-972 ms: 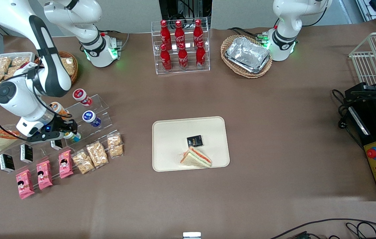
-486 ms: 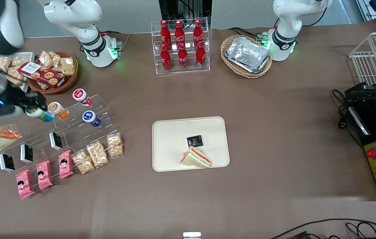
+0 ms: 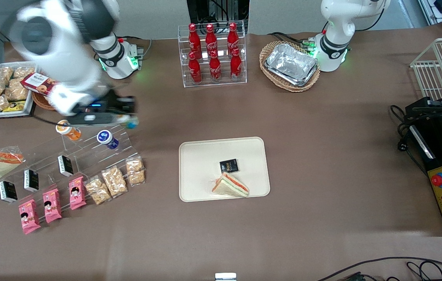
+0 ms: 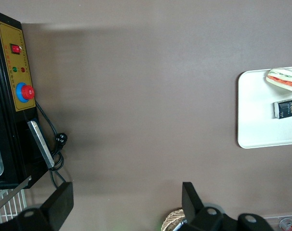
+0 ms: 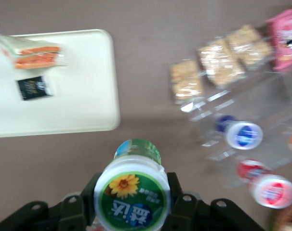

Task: Place green gum on tray

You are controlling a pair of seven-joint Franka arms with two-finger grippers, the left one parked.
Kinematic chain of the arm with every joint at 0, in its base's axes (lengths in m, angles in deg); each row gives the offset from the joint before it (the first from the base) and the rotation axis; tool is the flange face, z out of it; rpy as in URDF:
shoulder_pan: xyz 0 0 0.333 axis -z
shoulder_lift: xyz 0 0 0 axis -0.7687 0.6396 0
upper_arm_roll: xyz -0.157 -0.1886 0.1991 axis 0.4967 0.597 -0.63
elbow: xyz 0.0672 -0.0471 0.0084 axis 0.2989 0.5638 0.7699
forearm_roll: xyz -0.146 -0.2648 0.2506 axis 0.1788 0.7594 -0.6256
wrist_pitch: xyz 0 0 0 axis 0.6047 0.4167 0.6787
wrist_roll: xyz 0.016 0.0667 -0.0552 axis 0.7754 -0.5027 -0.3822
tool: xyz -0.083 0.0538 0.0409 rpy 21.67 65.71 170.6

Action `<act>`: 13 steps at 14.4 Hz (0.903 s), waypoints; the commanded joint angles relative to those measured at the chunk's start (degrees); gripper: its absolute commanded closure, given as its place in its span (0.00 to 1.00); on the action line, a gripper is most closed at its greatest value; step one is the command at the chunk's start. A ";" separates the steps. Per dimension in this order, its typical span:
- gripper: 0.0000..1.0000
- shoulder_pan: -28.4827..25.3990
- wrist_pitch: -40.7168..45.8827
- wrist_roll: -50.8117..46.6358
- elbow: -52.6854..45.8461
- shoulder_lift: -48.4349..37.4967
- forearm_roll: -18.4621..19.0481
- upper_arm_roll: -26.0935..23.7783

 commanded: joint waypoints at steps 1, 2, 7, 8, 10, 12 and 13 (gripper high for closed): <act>1.00 -6.27 -11.75 -7.69 -1.04 12.87 -1.17 1.04; 1.00 -7.50 -16.67 -9.27 -0.17 16.65 -1.09 1.04; 1.00 -13.75 -38.39 -19.47 0.28 32.92 0.93 1.22; 1.00 -13.84 -40.43 -20.18 0.11 34.42 0.94 1.22; 0.31 -14.02 -40.89 -20.27 -0.25 35.23 0.50 1.22; 0.00 -13.93 -40.80 -20.27 -0.25 35.14 0.76 1.22; 0.00 -13.93 -40.71 -20.10 -0.25 34.79 0.94 1.22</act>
